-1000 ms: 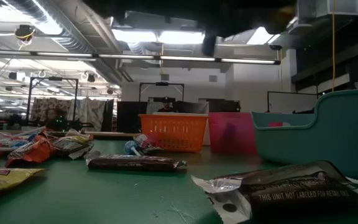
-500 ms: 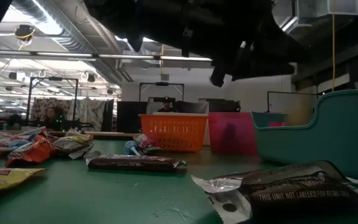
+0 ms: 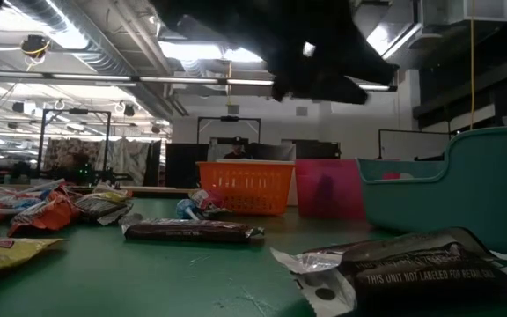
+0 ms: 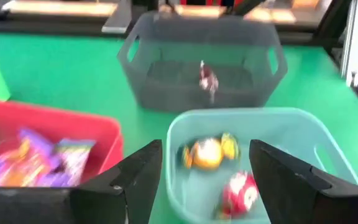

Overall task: Sort candy
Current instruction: Put the blue lollipop into the green basket

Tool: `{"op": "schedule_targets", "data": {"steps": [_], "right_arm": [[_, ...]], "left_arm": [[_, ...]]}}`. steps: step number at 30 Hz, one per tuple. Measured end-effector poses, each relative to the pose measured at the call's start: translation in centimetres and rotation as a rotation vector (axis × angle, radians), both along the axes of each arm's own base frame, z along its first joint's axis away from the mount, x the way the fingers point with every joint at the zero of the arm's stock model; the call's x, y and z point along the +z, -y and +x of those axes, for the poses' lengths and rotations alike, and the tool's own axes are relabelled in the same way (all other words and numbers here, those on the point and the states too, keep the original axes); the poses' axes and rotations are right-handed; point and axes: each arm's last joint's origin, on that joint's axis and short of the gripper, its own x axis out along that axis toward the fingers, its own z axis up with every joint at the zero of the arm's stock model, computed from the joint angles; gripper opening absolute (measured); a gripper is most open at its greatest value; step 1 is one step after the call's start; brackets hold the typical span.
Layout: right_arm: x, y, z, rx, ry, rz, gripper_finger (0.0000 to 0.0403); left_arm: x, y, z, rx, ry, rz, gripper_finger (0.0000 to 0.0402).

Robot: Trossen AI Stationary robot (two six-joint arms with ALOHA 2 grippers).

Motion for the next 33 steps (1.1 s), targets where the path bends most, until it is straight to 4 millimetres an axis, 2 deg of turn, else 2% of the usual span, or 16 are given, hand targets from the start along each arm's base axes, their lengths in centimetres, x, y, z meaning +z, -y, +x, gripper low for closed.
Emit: {"op": "schedule_targets", "data": {"steps": [6, 12, 16, 19, 24, 33], "right_arm": [[-0.1, -0.3, 0.0, 0.077, -0.012, 0.057, 0.0150], [-0.2, -0.3, -0.1, 0.079, -0.030, 0.057, 0.0150], [-0.2, -0.3, -0.1, 0.080, -0.032, 0.057, 0.0150], [-0.2, -0.3, -0.1, 0.080, -0.031, 0.057, 0.0150], [-0.2, -0.3, -0.1, 0.080, -0.031, 0.057, 0.0150], [-0.3, -0.3, -0.1, 0.080, -0.030, 0.057, 0.0150]], "left_arm": [[3.5, -0.4, -2.9, 0.093, -0.116, -0.178, 0.0221], [4.4, 0.0, -5.2, 0.281, -0.267, -0.531, 0.0220], [3.5, 1.0, -6.2, 0.411, -0.409, -0.725, 0.0220], [2.5, 1.7, -6.9, 0.497, -0.521, -0.806, 0.0220], [1.3, 2.2, -7.9, 0.663, -0.598, -0.814, 0.0220], [-1.3, 2.7, -7.2, 0.784, -0.616, -0.839, 0.0220]]}}
